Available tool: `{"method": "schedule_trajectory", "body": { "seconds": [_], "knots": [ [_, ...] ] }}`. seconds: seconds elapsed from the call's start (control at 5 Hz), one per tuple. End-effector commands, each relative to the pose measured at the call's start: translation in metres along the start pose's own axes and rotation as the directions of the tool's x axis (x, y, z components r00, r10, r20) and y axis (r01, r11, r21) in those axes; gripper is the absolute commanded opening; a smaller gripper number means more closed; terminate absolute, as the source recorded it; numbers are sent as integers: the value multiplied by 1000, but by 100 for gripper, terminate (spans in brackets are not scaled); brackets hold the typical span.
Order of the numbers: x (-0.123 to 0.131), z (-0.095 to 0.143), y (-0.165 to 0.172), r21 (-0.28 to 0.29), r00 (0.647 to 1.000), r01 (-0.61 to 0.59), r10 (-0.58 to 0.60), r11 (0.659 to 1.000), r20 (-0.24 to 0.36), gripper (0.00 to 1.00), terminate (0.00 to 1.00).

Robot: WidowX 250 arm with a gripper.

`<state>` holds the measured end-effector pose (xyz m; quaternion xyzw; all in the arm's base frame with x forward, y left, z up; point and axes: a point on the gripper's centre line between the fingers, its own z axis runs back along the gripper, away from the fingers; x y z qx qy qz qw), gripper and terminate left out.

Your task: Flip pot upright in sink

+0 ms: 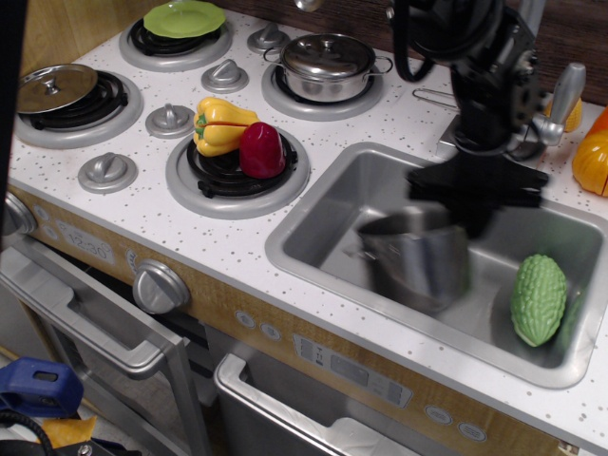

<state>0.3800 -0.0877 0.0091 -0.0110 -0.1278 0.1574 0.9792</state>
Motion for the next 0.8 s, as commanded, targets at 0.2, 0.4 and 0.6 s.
{"method": "schedule_trajectory", "body": {
  "seconds": [0.2, 0.4, 0.6],
  "knots": [
    [19, 26, 11, 61, 985, 69, -78, 996, 151, 0, 0],
    [25, 25, 10, 76, 968, 89, -104, 993, 227, 100, 0],
    [26, 20, 13, 78, 939, 125, -143, 989, 312, 100, 100]
  ]
}}
